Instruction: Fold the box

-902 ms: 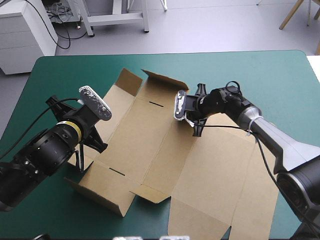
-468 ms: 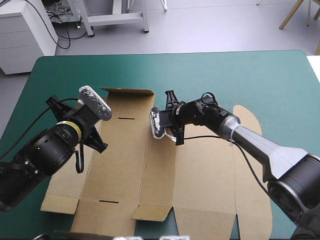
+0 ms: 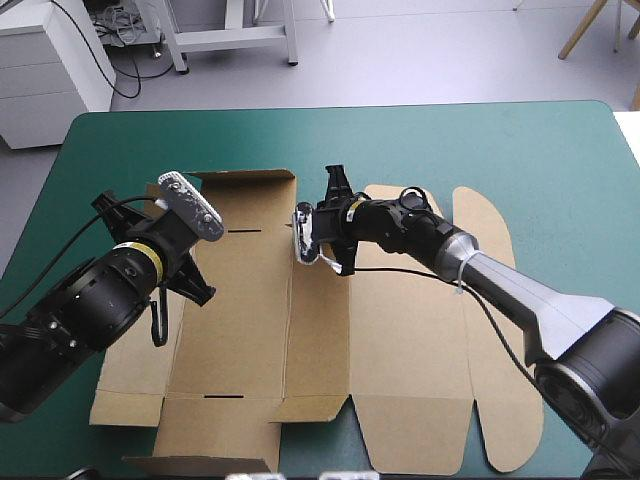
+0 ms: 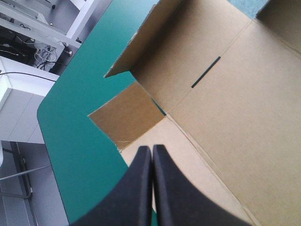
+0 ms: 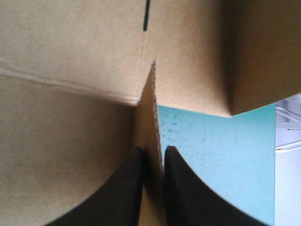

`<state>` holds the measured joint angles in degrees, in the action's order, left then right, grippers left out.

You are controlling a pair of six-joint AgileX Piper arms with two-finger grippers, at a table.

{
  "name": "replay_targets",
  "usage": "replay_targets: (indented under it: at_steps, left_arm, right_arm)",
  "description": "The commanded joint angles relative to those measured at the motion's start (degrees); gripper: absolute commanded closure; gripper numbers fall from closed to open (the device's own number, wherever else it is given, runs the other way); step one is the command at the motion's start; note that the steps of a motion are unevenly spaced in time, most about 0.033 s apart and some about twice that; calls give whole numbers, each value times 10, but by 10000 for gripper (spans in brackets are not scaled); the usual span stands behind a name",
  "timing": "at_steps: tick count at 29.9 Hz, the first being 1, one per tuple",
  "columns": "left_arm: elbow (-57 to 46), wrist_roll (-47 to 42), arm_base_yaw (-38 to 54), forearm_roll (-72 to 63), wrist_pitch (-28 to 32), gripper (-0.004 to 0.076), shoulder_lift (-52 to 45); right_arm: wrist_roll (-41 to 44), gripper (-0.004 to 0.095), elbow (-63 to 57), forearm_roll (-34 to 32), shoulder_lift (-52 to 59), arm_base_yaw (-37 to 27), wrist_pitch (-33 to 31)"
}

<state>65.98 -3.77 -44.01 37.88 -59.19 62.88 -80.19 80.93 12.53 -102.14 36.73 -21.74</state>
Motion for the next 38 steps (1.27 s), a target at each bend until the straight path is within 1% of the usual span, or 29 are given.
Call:
replay_targets:
  at_steps: [1,3,5,6,10,13,15,16,17,19,20,22,23,25,26,30,33,35,38]
  left_arm:
    - [20,-7,-4,21,21,734,-11]
    - [20,-7,-4,21,21,734,-11]
    - [20,-7,-4,21,21,734,-11]
    - [20,-7,-4,21,21,734,-11]
    - [20,-7,-4,21,21,734,-11]
    - [20,-7,-4,24,19,734,-11]
    - [20,-7,-4,31,13,734,-11]
    - [20,-7,-4,36,10,734,-11]
    - [20,-7,-4,37,6,734,-11]
    - [20,-7,-4,37,5,734,-11]
    - [20,-7,-4,37,5,734,-11]
    - [20,-7,-4,37,5,734,-11]
    - [20,-7,-4,37,5,734,-11]
    - [20,-7,-4,37,5,734,-11]
    - [20,-7,-4,37,5,734,-11]
    - [20,-7,-4,37,5,734,-11]
    - [20,-7,-4,34,4,734,-11]
    - [20,-15,-4,21,-1,734,-11]
    - [20,-22,-4,7,-4,734,-11]
  right_arm:
    - [11,474,21,5,28,-1,43]
    - [12,310,21,5,29,-1,44]
    - [15,224,21,5,31,-1,47]
    - [21,209,21,5,32,-1,48]
    - [66,210,21,5,46,-1,50]
    - [122,211,21,5,64,-1,49]
    - [189,228,21,5,81,-1,47]
    - [223,251,21,5,89,-1,47]
    - [279,286,21,3,100,-1,47]
    - [353,382,21,-9,116,-2,47]
    - [404,472,21,-24,127,-2,42]
    - [470,613,21,-60,144,-2,28]
    - [504,726,21,-86,152,-2,17]
    - [560,873,21,-121,166,-2,-9]
    - [596,922,21,-146,174,-2,-31]
    - [693,918,21,-242,197,-2,-114]
    - [796,918,21,-325,211,-2,-196]
    - [874,918,21,-386,220,-2,-264]
    - [947,927,21,-453,233,-2,-370]
